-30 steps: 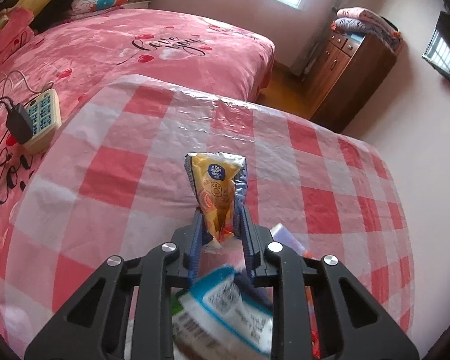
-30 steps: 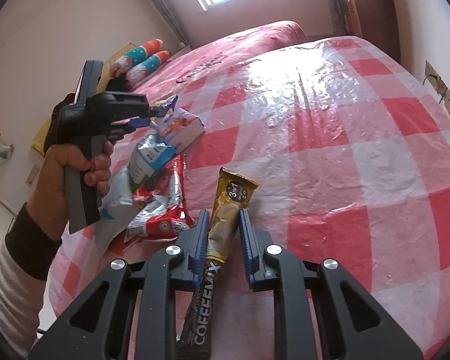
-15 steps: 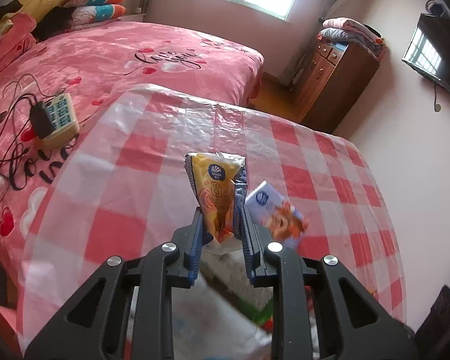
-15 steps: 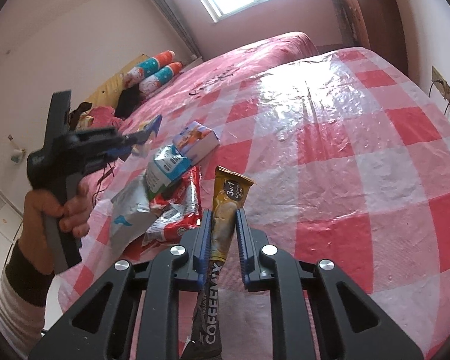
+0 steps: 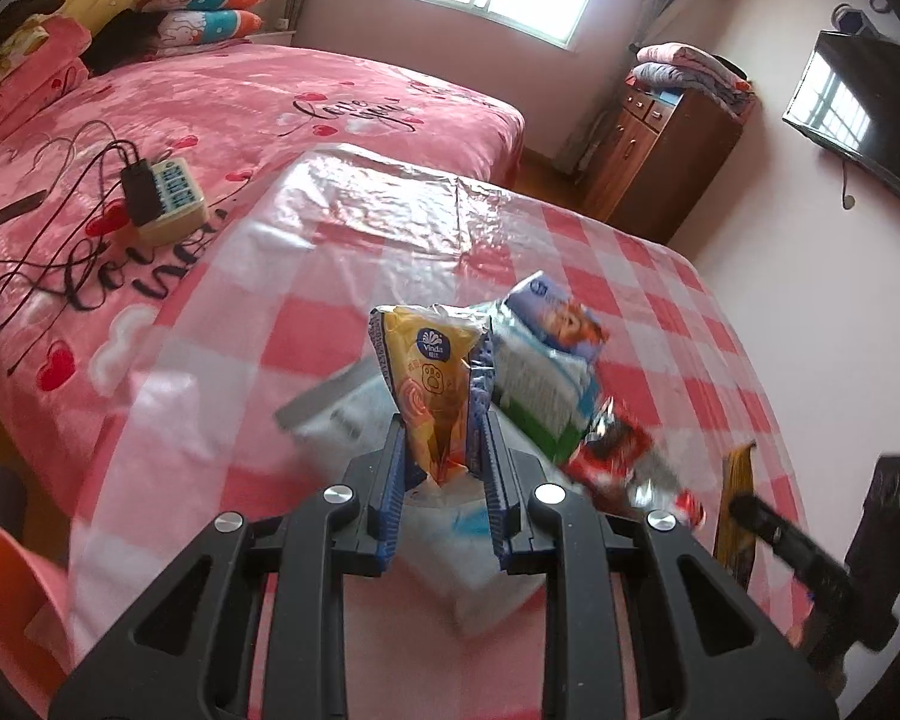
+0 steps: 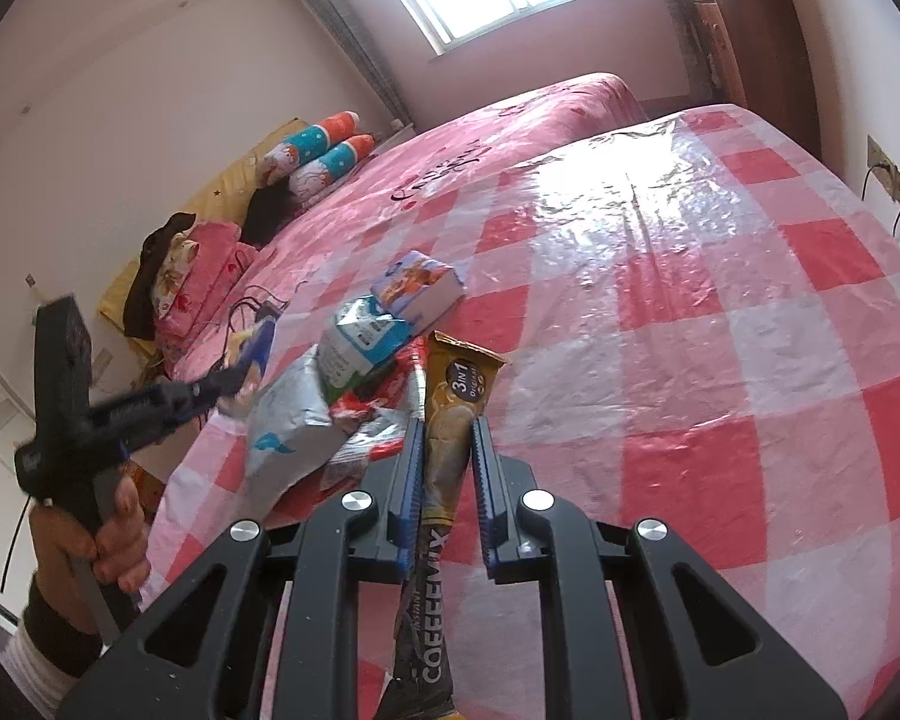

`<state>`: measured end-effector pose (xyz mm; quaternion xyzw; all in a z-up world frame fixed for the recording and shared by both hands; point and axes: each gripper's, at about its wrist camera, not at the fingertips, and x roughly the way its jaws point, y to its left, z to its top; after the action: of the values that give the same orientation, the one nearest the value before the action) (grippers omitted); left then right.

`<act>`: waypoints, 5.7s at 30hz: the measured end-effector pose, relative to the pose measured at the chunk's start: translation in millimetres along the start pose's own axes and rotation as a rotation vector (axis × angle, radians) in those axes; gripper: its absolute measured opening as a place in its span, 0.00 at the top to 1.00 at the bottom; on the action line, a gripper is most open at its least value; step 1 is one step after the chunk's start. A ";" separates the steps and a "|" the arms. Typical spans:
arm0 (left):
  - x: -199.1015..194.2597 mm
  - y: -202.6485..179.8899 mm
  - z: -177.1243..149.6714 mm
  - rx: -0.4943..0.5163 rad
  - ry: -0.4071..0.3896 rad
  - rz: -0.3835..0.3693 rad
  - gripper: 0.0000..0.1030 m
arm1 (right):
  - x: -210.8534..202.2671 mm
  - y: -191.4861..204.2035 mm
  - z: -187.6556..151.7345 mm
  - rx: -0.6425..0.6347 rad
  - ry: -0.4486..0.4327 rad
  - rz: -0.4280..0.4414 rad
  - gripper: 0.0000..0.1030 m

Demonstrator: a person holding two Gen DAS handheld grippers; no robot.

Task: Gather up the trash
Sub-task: 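Carry the tissue pack and Coffeemix sachet with both tools over the orange bucket, then open both tools to drop the tissue pack and sachet into the bucket, then move both tools back to the trash pile on the bed, then grasp the white feather-print wipes pack with the left tool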

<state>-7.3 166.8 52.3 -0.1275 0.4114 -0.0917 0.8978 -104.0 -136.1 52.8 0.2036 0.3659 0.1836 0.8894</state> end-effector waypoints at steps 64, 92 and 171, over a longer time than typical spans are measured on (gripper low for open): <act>-156.2 276.4 -169.6 -0.500 -0.131 0.285 0.62 | 174.9 387.2 -106.7 -0.403 0.426 0.461 0.66; -149.3 210.8 -156.9 -0.316 -0.118 0.420 0.29 | 69.7 277.5 -79.8 -0.510 0.060 0.176 0.15; 43.3 -23.2 -11.1 -0.228 0.112 0.256 0.29 | 70.9 36.2 16.7 -0.245 0.184 -0.035 0.11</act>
<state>10.8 131.3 21.4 -0.1694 0.4815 0.0637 0.8576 -51.2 -75.5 40.8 0.0695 0.4240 0.2294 0.8734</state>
